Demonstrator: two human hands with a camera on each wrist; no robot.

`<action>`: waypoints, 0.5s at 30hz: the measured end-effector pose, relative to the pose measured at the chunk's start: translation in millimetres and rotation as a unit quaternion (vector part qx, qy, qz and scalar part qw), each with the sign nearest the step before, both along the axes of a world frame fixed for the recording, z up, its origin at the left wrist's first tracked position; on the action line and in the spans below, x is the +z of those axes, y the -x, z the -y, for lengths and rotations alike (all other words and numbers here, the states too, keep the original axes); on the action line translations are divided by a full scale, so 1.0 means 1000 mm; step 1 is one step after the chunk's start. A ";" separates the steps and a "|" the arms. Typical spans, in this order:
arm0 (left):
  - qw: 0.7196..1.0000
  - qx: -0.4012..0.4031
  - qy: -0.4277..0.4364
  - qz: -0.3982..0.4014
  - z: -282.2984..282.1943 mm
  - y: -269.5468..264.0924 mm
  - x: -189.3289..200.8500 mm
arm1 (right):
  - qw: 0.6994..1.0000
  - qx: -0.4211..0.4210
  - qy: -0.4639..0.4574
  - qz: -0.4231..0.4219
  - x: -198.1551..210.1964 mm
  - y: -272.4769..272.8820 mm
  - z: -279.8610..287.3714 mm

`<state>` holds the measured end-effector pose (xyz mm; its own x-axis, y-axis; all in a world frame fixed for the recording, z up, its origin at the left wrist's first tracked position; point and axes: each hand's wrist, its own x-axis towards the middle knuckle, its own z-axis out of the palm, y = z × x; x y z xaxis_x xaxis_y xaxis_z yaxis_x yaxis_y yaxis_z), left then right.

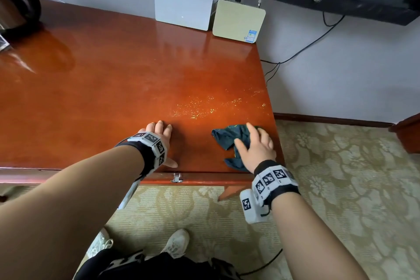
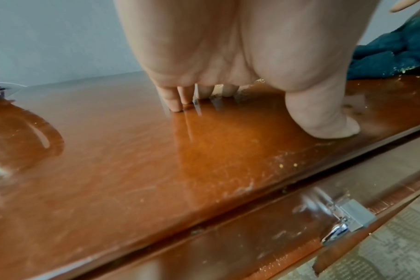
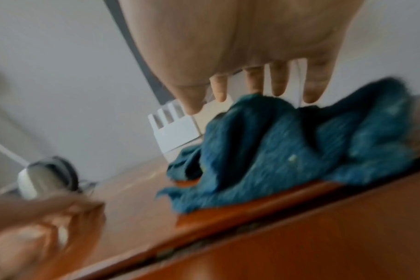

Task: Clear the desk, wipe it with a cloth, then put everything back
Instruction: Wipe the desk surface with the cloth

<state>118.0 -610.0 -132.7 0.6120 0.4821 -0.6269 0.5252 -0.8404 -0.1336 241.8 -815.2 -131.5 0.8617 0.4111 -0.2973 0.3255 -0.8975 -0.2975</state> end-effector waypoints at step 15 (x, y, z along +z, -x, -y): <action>1.000 0.002 0.013 0.013 -0.003 0.005 -0.004 | 0.992 0.112 0.026 0.057 -0.024 -0.009 0.027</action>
